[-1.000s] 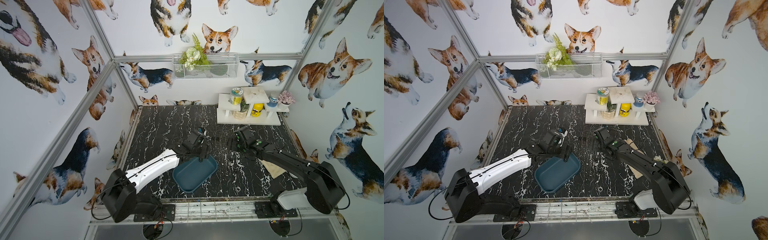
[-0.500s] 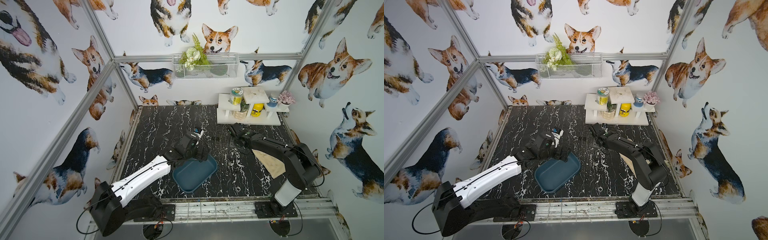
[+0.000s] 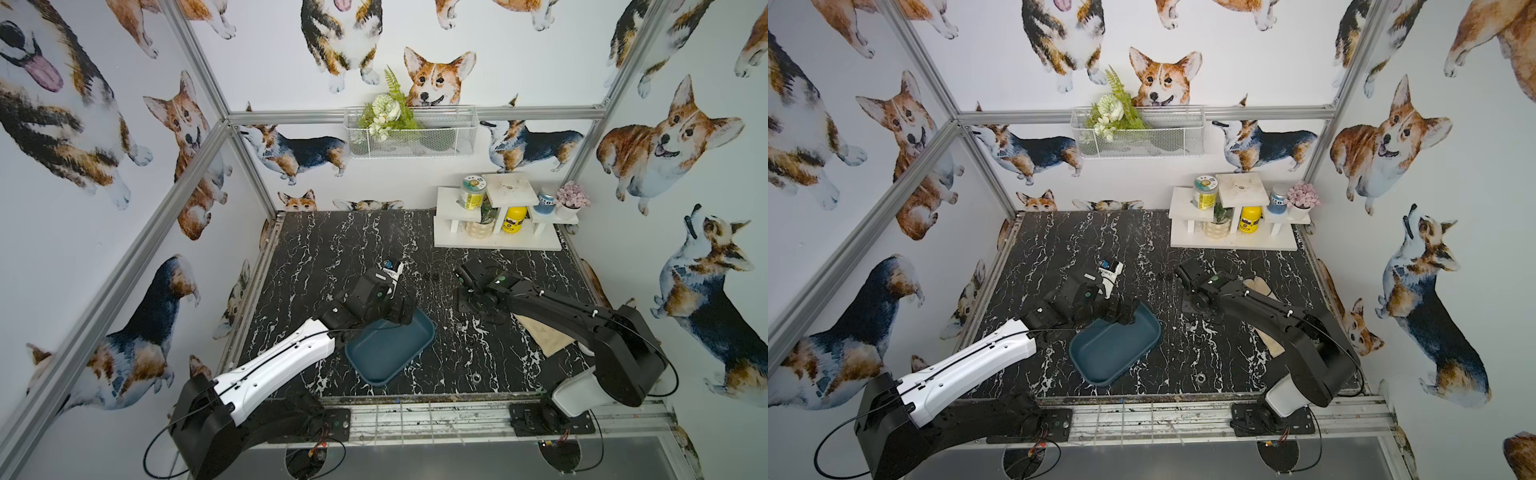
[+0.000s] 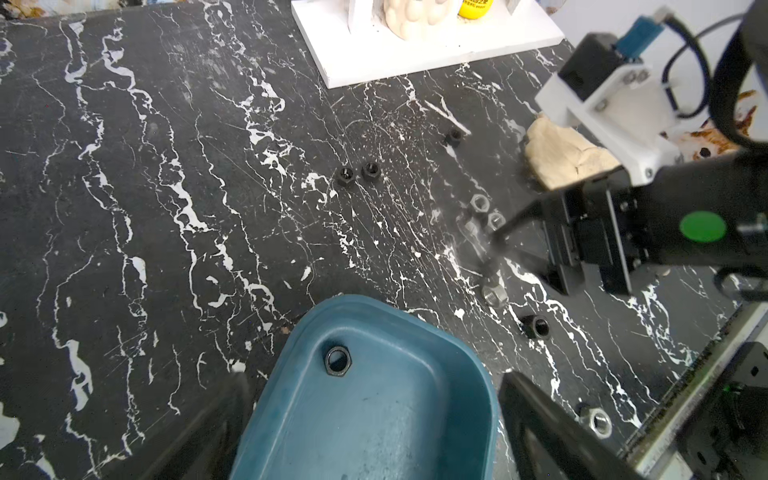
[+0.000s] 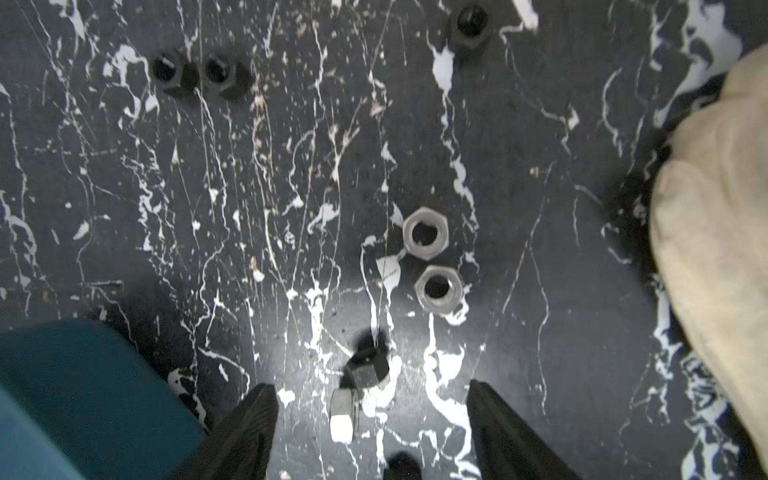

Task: Put the nuts on the desktop into the storage box
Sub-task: Pick up the nut from the center of the board.

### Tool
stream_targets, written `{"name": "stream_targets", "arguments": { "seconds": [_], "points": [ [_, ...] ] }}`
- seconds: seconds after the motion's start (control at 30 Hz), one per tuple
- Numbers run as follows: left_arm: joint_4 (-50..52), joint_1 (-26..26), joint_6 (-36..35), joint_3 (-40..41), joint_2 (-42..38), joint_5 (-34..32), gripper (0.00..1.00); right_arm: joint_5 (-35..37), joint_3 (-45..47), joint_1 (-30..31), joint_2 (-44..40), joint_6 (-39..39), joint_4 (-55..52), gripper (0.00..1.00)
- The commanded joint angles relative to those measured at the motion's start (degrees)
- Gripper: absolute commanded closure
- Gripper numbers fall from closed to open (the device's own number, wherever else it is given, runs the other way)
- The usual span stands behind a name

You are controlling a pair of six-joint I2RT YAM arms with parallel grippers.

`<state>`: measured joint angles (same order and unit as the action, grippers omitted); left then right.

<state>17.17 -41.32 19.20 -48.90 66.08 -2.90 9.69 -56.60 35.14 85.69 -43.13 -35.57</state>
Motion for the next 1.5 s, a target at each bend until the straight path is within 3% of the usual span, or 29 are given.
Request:
{"name": "stream_targets", "arguments": {
  "seconds": [0.0, 0.1, 0.23, 0.53, 0.8, 1.07, 1.3, 1.47],
  "points": [
    [-2.64, 0.10, 0.04, 0.65, -0.19, -1.01, 0.00, -1.35, 1.67, 0.68, -1.36, -8.80, -3.18, 0.27],
    [-3.04, 0.10, 0.31, 0.83, 0.22, -0.75, 0.00, -1.94, 3.69, 1.39, -2.48, -18.96, -2.17, 0.31],
    [-2.44, 0.10, 0.40, 0.16, 1.22, -0.27, 0.00, -3.37, 5.81, 2.39, -3.65, -22.12, 2.82, 0.32],
    [-1.85, 0.10, 0.13, 0.91, 0.67, -1.21, 0.00, -7.49, 8.21, 2.83, -3.23, -13.55, 9.19, 0.36],
    [-2.01, 0.10, 0.07, 0.70, 1.49, -1.15, 0.00, -5.15, 7.72, 2.88, 0.95, -6.97, 8.41, 0.54],
    [-1.43, 0.10, -0.48, 0.74, 1.77, -2.05, 0.00, -5.16, 7.13, 2.97, 5.30, -4.81, 9.08, 0.64],
    [-2.10, 0.10, -0.97, 0.87, 1.68, -0.95, 0.00, -5.65, 5.84, 3.27, 6.46, -2.34, 8.79, 0.84],
    [-6.02, 0.10, -2.43, 2.87, 0.42, 4.39, 0.00, -7.78, 5.01, 3.49, 3.76, -1.09, 7.41, 0.84]
  ]
}}
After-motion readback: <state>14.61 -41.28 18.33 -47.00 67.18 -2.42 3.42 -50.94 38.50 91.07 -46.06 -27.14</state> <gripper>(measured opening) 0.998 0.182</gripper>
